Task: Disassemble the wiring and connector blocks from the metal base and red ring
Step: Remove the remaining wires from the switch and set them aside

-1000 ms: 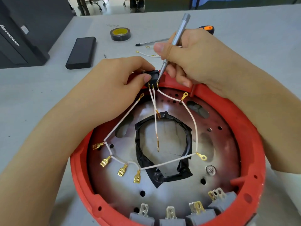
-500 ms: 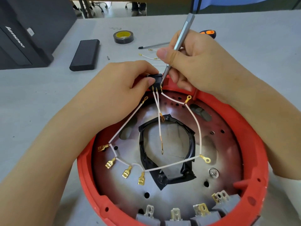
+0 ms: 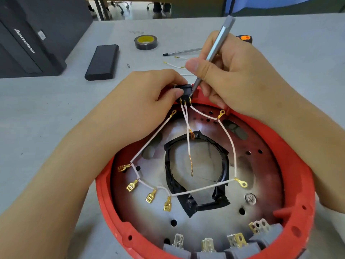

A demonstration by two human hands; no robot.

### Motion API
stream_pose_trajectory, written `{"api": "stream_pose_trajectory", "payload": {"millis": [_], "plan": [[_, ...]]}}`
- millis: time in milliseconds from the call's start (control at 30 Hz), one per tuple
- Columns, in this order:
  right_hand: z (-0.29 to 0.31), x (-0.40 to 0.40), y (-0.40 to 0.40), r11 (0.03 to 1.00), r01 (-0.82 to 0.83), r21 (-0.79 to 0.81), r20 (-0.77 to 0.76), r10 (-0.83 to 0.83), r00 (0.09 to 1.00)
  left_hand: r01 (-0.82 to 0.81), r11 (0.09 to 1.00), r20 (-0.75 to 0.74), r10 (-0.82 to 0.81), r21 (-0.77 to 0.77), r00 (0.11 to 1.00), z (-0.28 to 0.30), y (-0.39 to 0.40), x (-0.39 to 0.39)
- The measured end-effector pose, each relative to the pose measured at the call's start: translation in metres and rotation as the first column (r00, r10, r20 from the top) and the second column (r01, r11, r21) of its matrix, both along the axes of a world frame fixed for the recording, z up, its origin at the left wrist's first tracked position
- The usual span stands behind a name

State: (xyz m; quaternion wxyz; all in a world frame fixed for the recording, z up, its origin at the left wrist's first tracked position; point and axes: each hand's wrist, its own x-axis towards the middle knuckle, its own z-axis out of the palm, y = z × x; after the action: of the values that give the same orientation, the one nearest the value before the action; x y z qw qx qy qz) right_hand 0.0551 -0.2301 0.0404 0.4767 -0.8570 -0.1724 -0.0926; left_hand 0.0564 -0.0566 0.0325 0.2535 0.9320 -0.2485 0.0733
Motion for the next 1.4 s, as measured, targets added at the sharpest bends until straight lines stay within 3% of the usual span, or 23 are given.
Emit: {"api": "stream_pose_trajectory", "payload": {"millis": [300,500,933,1033,1167,1333,1400], "plan": [[0.0,-0.003,-0.001,1.0,0.001,0.003,0.015,-0.001,1.0,0.011,1.0,-0.013,-0.011,-0.006,1.0,0.0,0.0,-0.002],[0.004,0.008,-0.002,0.994,0.001,0.109,-0.194,0.021,0.981,0.013,1.0,-0.02,-0.013,-0.012,1.0,0.0,0.0,-0.002],[0.013,0.023,0.0,0.999,-0.044,-0.001,-0.369,0.04,0.929,-0.013,1.0,-0.006,0.013,0.014,1.0,-0.001,0.002,-0.001],[0.009,0.019,0.003,0.999,0.003,0.033,-0.289,0.007,0.957,-0.012,1.0,-0.012,0.012,0.009,1.0,-0.001,0.003,-0.001],[0.001,0.008,0.003,0.98,0.041,0.194,-0.15,-0.011,0.989,-0.003,1.0,-0.013,0.003,0.0,1.0,-0.001,0.003,-0.001],[0.002,0.009,0.006,0.998,0.06,0.036,-0.083,-0.057,0.995,0.007,1.0,-0.003,-0.006,0.005,1.0,-0.001,0.004,-0.001],[0.002,0.008,0.007,0.998,0.051,0.042,-0.11,-0.046,0.993,0.005,1.0,-0.005,-0.005,0.005,1.0,-0.001,0.004,-0.001]]}}
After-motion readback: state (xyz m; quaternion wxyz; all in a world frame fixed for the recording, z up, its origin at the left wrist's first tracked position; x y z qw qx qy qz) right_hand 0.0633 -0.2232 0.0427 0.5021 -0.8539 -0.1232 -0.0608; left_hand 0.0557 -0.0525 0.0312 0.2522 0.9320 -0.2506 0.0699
